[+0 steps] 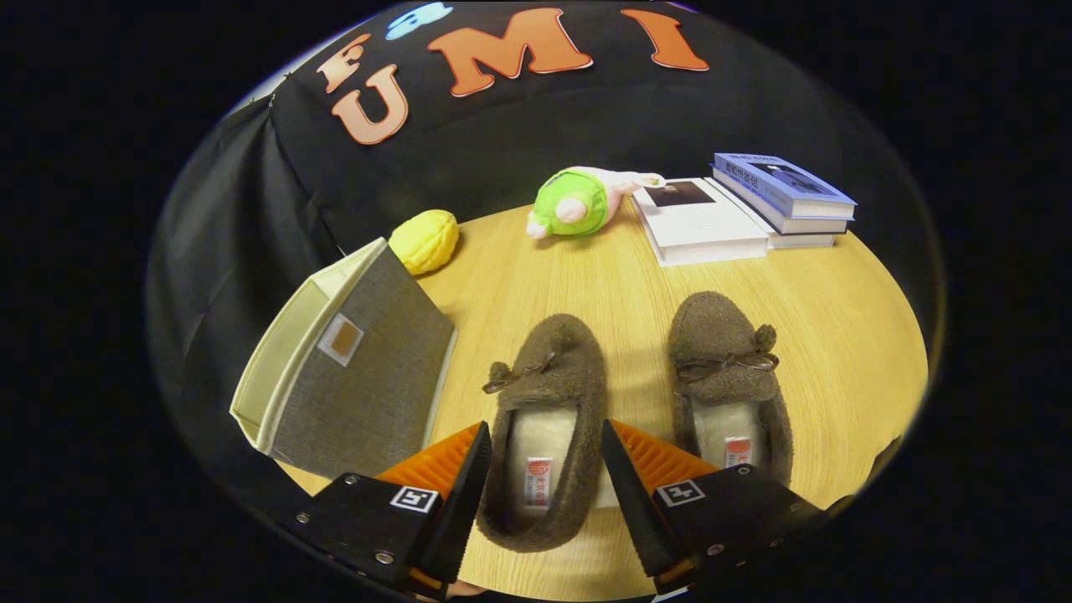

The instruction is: Open the storage box then place both shoes into the box .Put the left shoe in first, then the right shoe, with the right side of both shoes facing outward in a uniform manner.

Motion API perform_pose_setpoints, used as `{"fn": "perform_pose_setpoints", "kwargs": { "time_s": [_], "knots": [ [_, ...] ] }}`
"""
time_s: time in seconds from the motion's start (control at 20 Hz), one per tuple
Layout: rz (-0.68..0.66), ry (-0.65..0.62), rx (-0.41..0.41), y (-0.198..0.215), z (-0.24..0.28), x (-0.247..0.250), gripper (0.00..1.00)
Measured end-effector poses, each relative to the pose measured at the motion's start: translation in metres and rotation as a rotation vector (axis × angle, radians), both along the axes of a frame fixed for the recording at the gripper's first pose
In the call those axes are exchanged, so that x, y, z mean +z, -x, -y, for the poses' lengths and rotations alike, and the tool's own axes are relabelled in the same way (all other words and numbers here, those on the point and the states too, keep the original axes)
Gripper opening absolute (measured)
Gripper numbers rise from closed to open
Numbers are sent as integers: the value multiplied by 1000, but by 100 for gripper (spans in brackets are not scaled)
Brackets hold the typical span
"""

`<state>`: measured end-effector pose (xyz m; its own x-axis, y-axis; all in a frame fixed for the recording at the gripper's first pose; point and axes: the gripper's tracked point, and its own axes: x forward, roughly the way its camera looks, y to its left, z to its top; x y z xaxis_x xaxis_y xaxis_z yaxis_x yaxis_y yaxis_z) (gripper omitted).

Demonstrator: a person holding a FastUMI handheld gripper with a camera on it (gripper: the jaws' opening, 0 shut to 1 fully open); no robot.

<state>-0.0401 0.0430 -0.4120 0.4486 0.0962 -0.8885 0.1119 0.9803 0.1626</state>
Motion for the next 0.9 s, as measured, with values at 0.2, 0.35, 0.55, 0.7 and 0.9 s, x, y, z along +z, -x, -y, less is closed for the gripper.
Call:
{"fn": "perform_pose_setpoints", "kwargs": {
  "time_s": [0.2, 0.35, 0.55, 0.7, 0.9],
  "knots": [
    [-67, 54, 21, -1, 3, -27, 71],
    [-103, 70, -15, -3, 4, -52, 59],
    [-126, -7, -60, -6, 0, -63, 39],
    [-129, -47, -114, -6, 5, -63, 16],
    [-97, -49, -144, -12, 2, -49, 5]
  ]
}}
